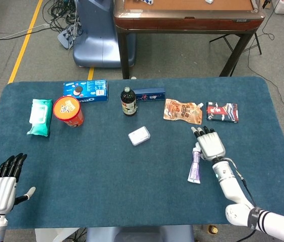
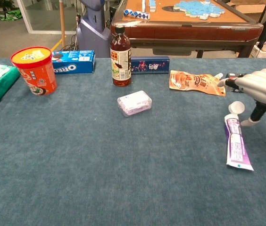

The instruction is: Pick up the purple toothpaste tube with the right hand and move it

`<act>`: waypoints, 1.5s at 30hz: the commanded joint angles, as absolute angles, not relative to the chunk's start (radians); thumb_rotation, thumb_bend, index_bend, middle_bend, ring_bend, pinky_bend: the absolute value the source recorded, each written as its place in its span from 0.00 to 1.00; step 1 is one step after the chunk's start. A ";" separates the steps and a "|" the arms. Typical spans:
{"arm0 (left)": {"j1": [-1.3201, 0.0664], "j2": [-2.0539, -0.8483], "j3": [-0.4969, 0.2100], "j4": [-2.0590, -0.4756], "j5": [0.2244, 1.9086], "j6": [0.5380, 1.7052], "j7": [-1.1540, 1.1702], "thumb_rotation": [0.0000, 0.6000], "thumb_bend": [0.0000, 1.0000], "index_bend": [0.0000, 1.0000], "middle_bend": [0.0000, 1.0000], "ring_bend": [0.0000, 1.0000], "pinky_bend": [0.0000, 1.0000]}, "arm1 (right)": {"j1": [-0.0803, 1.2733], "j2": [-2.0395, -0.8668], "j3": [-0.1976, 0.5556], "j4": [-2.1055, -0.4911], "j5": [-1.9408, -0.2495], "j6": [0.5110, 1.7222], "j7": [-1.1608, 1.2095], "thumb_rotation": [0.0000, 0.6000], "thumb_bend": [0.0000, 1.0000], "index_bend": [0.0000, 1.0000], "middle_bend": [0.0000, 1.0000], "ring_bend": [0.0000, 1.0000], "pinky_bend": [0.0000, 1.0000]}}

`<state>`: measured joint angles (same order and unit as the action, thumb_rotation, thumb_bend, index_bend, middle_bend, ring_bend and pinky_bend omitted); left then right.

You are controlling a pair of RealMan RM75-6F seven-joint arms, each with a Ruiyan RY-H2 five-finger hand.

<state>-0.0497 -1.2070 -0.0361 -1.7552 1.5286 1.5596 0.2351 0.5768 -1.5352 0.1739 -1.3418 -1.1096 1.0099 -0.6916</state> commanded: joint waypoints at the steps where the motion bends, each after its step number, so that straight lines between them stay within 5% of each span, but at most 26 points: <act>1: -0.048 -1.205 -0.036 -1.757 1.528 1.562 0.237 1.00 0.15 0.00 0.05 0.05 0.08 | 0.609 -1.560 0.185 -1.327 -1.120 1.003 -0.701 1.00 0.00 0.10 0.22 0.15 0.28; 10: -0.042 -1.200 -0.038 -1.754 1.523 1.567 0.231 1.00 0.15 0.00 0.05 0.05 0.08 | 0.651 -1.577 0.160 -1.376 -1.193 1.016 -0.693 1.00 0.00 0.10 0.22 0.15 0.28; 23: -0.050 -1.204 -0.037 -1.749 1.533 1.555 0.227 1.00 0.15 0.00 0.05 0.05 0.08 | 0.555 -1.381 0.074 -1.629 -1.281 1.126 -0.631 1.00 0.00 0.10 0.26 0.16 0.28; 31: -0.058 -1.210 -0.037 -1.751 1.540 1.548 0.233 1.00 0.15 0.00 0.05 0.05 0.08 | 0.564 -1.307 0.063 -1.680 -1.165 1.033 -0.648 1.00 0.00 0.10 0.42 0.20 0.28; 45: -0.051 -1.205 -0.035 -1.751 1.533 1.553 0.233 1.00 0.15 0.00 0.05 0.05 0.08 | 0.619 -1.404 0.039 -1.570 -1.137 0.914 -0.598 1.00 0.00 0.10 0.42 0.20 0.28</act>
<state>-0.0506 -1.2049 -0.0350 -1.7506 1.5328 1.5535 0.2331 0.6148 -1.3989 0.0443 -1.5730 -1.1270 0.9186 -0.6042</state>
